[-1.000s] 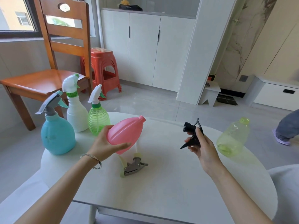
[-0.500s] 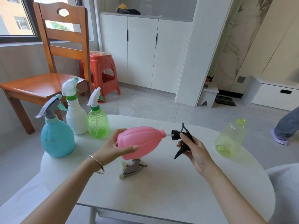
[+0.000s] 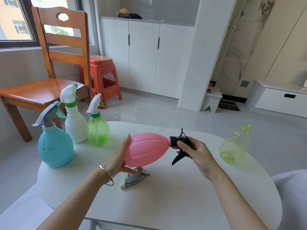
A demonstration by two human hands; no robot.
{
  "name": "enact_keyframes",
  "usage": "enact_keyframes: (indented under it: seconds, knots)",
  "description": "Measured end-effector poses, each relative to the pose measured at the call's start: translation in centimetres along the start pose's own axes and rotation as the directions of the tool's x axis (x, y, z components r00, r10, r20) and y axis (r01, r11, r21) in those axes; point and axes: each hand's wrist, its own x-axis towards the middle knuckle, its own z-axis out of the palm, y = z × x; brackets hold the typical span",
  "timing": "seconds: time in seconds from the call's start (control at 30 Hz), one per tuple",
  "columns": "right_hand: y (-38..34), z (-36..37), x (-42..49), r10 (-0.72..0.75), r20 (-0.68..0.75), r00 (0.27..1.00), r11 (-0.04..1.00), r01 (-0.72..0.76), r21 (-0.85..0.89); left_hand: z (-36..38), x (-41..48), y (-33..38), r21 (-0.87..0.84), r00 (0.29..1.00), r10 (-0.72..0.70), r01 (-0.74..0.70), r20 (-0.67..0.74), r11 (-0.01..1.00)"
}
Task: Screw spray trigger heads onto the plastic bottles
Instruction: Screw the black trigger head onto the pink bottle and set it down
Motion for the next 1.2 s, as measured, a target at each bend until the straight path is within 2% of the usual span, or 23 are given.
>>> enact_keyframes:
  seconds: [0.17, 0.27, 0.37, 0.43, 0.5, 0.57, 0.63, 0.7, 0.77, 0.8, 0.87, 0.93, 1.0, 1.1, 1.13, 1.2]
  knots:
    - [-0.1, -0.5, -0.1, 0.008, -0.011, 1.000, 0.999, -0.008, -0.035, 0.3, 0.5, 0.3, -0.108, 0.998, 0.044, -0.049, -0.045, 0.993]
    - [-0.3, -0.5, -0.1, -0.020, -0.010, 1.000, 0.997, 0.020, -0.068, -0.1, 0.4, 0.3, -0.058, 0.998, 0.045, -0.047, -0.040, 0.997]
    - [-0.5, -0.6, -0.1, -0.035, 0.039, 0.999, 0.994, 0.039, -0.105, -0.2, 0.1, 0.2, 0.062, 0.996, -0.043, 0.048, -0.077, 0.997]
    - [-0.4, -0.7, -0.1, -0.025, 0.066, 0.998, 0.989, 0.034, -0.142, -0.4, 0.1, 0.2, 0.088, 0.984, -0.141, 0.150, -0.106, 0.985]
    - [-0.2, -0.4, -0.2, -0.014, 0.075, 0.997, 0.988, 0.025, -0.154, -0.6, 0.0, 0.3, 0.086, 0.979, -0.183, 0.191, -0.092, 0.978]
    - [0.0, -0.1, -0.2, -0.004, 0.044, 0.999, 0.992, 0.010, -0.125, -0.6, -0.2, 0.5, 0.079, 0.990, -0.131, 0.135, -0.047, 0.988]
    - [0.0, -0.2, -0.2, 0.014, -0.046, 0.999, 0.998, -0.017, -0.065, -0.6, -0.4, 0.8, 0.063, 1.000, -0.007, 0.006, 0.027, 0.998]
    - [0.0, -0.5, -0.1, 0.032, -0.123, 0.992, 0.999, -0.036, -0.026, -0.7, -0.7, 1.1, 0.105, 0.986, 0.126, -0.138, 0.112, 0.985]
    - [0.0, -0.6, -0.1, 0.050, -0.130, 0.990, 0.998, -0.054, -0.023, -0.6, -1.0, 1.0, 0.131, 0.959, 0.200, -0.229, 0.202, 0.965]
    - [0.1, -0.5, -0.1, 0.056, -0.119, 0.991, 0.998, -0.059, -0.023, -0.6, -1.1, 1.0, 0.100, 0.956, 0.187, -0.214, 0.228, 0.972]
    - [0.2, -0.1, -0.1, 0.062, -0.100, 0.993, 0.997, -0.066, -0.034, -0.2, -1.4, 1.1, 0.068, 0.978, 0.056, -0.071, 0.199, 0.995]
    - [0.4, 0.1, -0.1, 0.067, -0.092, 0.994, 0.995, -0.073, -0.064, 0.0, -1.5, 1.2, 0.170, 0.986, -0.075, 0.049, 0.150, 0.984]
    - [0.5, 0.2, -0.1, 0.082, -0.101, 0.991, 0.995, -0.088, -0.054, -0.1, -1.3, 0.9, 0.200, 0.992, -0.036, 0.012, 0.119, 0.980]
    - [0.2, 0.2, 0.0, 0.106, -0.114, 0.988, 0.994, -0.105, 0.017, -0.5, -1.1, 0.9, 0.106, 0.981, 0.143, -0.157, 0.131, 0.982]
    - [0.2, 0.3, 0.0, 0.108, -0.104, 0.989, 0.994, -0.106, 0.024, -0.6, -1.2, 1.0, 0.100, 0.978, 0.139, -0.156, 0.156, 0.983]
    - [0.3, 0.7, -0.1, 0.107, -0.089, 0.990, 0.994, -0.105, 0.024, -0.4, -1.4, 1.1, 0.112, 0.982, 0.010, -0.031, 0.188, 0.993]
